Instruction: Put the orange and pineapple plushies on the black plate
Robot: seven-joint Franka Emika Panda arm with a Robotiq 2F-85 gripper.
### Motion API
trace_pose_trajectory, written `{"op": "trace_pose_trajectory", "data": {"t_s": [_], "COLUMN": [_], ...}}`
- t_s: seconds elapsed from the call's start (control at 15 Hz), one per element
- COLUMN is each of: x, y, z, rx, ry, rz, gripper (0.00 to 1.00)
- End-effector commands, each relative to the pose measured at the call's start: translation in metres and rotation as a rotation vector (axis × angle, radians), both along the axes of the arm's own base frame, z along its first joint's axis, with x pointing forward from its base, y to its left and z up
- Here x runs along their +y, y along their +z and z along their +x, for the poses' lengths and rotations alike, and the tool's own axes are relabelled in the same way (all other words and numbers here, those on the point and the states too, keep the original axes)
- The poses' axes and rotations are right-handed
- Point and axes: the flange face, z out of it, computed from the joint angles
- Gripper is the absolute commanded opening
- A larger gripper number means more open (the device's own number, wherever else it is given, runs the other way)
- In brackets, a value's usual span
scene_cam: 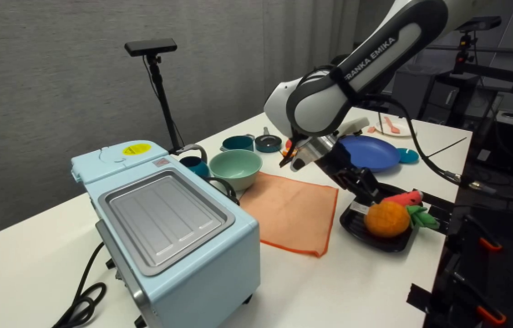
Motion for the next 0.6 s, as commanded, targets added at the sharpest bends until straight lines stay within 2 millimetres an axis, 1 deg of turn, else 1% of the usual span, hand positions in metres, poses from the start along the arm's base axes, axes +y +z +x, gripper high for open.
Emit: {"op": "trace_pose_trajectory", "data": {"t_s": [0.0,0.07,0.13,0.27,0.33,0.4,0.53], "x": [-0.004,-0.003,0.002,0.016,0.023,0.025,0.031], "y": [0.041,0.051,0.059,0.078,0.083,0.09,0.095], "z": [-0.009,-0.009,-0.006,0.002,0.008,0.01,0.019], "rx": [-0.172,-0.225,-0.278,-0.397,-0.452,-0.49,-0.516], "ry": [-0.003,-0.004,-0.004,-0.025,-0.05,-0.104,-0.229], "rz": [0.093,0.106,0.12,0.124,0.126,0.13,0.124], "gripper": [0.88,0.96,0.99,1.0,1.0,1.0,1.0]}}
